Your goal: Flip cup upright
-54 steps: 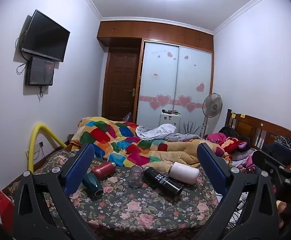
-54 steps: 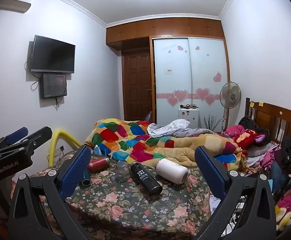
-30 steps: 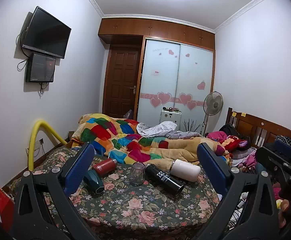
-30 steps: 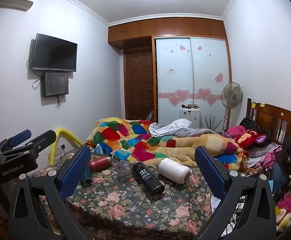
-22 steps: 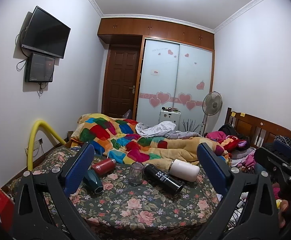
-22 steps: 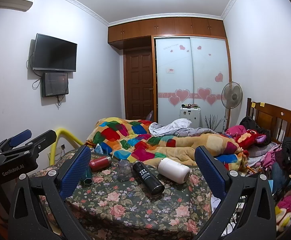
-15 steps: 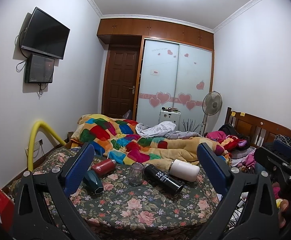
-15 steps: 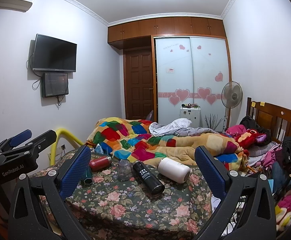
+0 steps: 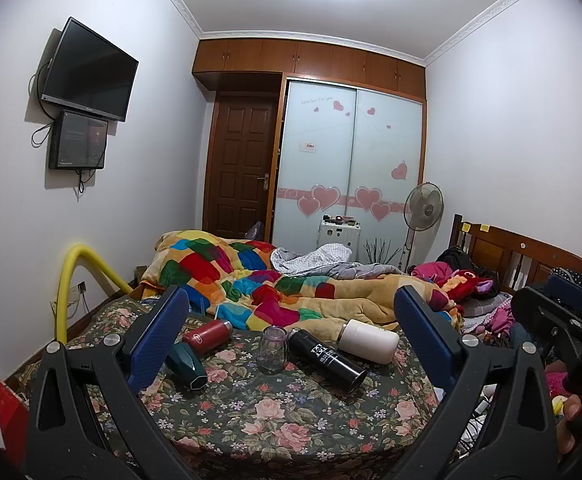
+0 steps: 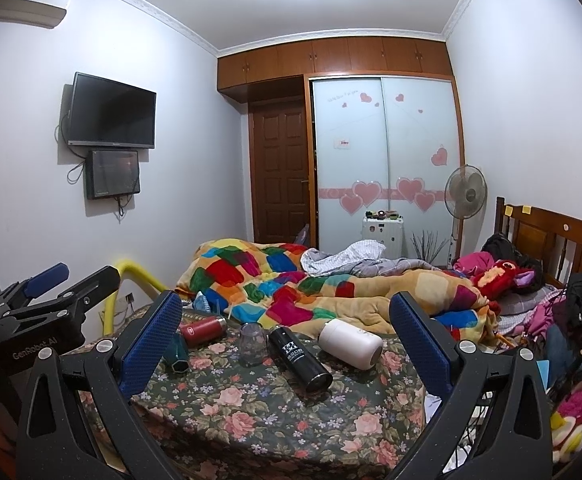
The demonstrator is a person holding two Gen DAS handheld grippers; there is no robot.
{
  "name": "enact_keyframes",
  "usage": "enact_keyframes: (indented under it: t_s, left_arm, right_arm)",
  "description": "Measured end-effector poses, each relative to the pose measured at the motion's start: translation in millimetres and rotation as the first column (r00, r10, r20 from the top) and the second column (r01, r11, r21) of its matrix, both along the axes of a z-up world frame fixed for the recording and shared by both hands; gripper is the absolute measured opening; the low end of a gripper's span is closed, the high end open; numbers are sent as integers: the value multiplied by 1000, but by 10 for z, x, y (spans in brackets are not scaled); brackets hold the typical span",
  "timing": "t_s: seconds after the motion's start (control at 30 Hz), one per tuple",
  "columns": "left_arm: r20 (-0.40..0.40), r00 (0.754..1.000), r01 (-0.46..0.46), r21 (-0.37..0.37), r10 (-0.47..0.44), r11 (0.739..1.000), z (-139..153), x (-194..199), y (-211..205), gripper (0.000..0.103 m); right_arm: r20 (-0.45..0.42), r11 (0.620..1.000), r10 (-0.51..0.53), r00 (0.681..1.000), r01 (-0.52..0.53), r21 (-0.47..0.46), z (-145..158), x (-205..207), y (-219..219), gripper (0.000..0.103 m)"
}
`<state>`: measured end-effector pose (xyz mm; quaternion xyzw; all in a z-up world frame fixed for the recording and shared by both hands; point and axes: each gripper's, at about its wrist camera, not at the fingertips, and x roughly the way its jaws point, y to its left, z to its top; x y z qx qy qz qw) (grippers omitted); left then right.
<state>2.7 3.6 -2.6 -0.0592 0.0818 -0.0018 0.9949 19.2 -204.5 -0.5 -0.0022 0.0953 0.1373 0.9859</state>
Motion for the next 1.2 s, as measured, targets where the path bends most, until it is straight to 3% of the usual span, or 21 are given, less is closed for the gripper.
enact_keyframes:
  t_s: [1.2]
  left_arm:
    - [-17, 1000, -8, -7, 8, 1000, -17, 103, 43, 103]
  right_arm:
    - [-25, 1000, 7, 1000, -7, -5, -64, 134, 14, 103]
